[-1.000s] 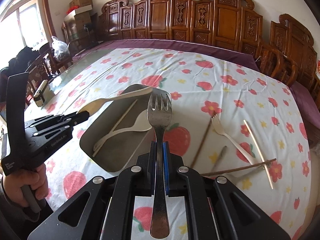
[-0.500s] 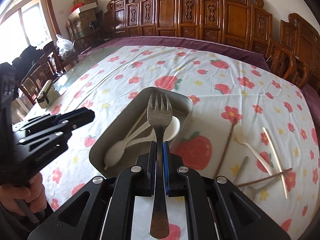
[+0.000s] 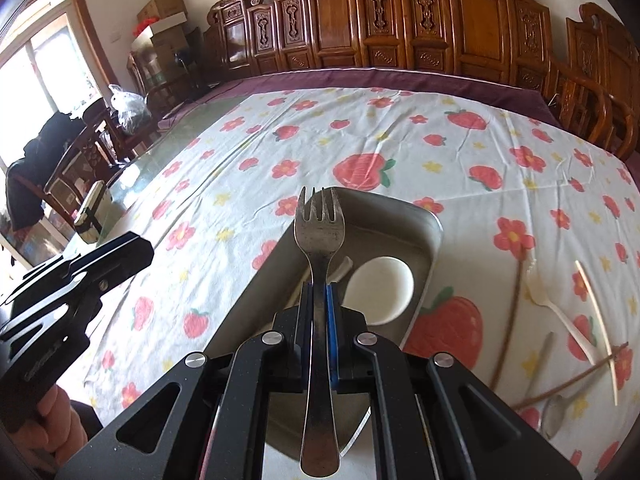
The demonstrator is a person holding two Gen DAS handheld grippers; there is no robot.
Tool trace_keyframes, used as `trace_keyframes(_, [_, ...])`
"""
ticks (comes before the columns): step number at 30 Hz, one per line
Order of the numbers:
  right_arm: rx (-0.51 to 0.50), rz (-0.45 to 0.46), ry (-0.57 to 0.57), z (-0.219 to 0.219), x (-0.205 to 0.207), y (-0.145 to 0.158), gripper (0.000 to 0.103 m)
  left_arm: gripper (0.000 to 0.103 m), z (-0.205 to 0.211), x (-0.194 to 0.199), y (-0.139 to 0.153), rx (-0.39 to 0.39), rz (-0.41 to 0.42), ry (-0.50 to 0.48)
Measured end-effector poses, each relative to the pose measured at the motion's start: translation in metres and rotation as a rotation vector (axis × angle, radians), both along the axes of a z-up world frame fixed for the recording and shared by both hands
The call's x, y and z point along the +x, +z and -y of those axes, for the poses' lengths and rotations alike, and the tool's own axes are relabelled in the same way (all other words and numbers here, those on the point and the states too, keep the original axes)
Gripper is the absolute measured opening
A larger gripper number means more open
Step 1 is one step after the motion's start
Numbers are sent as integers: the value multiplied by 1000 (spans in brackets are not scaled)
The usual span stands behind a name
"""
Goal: Organize utensils
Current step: 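Lower the white spoon into the tray and open the left tool while the right tool carries the fork, then lower the steel fork into the metal tray and open the right tool, then move both tools back toward the remaining utensils on the tablecloth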
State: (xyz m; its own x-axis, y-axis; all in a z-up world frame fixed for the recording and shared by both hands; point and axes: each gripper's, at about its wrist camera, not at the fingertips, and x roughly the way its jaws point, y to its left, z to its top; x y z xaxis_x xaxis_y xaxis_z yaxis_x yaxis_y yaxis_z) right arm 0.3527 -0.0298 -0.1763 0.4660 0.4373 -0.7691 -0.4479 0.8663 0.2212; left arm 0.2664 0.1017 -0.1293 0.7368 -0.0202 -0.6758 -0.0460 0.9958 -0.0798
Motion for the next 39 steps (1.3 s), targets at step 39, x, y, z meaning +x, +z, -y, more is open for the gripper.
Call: trace_keyframes(39, [-153,-41,-371,241,-30,-40,38,52,110,-34,-21,-3,5,-242])
